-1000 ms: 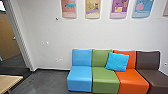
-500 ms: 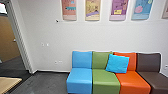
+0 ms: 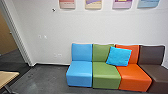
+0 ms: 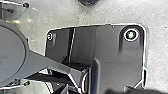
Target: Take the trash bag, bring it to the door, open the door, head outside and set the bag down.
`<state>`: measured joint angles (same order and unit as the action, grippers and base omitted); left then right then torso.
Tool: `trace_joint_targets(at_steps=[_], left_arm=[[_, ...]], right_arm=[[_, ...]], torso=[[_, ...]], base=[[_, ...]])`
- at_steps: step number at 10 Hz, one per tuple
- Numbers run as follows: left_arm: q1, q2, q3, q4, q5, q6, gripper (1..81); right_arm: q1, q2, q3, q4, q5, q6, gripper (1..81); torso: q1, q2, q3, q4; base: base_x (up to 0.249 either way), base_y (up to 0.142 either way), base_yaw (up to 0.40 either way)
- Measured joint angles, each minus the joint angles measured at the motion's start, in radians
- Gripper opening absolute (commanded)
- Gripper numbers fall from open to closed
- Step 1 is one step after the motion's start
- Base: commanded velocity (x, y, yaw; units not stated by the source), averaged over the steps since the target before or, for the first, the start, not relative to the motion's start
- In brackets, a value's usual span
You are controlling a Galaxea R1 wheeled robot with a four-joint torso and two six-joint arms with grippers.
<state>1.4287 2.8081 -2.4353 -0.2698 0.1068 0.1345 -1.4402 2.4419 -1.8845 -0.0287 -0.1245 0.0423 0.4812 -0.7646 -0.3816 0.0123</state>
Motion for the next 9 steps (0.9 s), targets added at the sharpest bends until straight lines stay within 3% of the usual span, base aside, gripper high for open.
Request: trace_joint_targets(at_steps=[4, 9], left_arm=[[-0.082, -0.027, 0.019, -0.043, 0.048, 0.0, 81.1], [-0.183, -0.041, 0.024, -0.091, 0.138, 0.0, 81.1]], right_arm=[[0.047, -0.068, 0.067, 0.031, 0.0, 0.003, 81.1], [0.086, -0.097, 0.12, 0.077, -0.007, 0.003, 81.1]], torso=[[0.085, -0.132, -0.126, 0.0], [0.187, -0.295, -0.145, 0.0]], base=[[0.0, 0.0, 0.0], [0.0, 0.0, 0.0]])
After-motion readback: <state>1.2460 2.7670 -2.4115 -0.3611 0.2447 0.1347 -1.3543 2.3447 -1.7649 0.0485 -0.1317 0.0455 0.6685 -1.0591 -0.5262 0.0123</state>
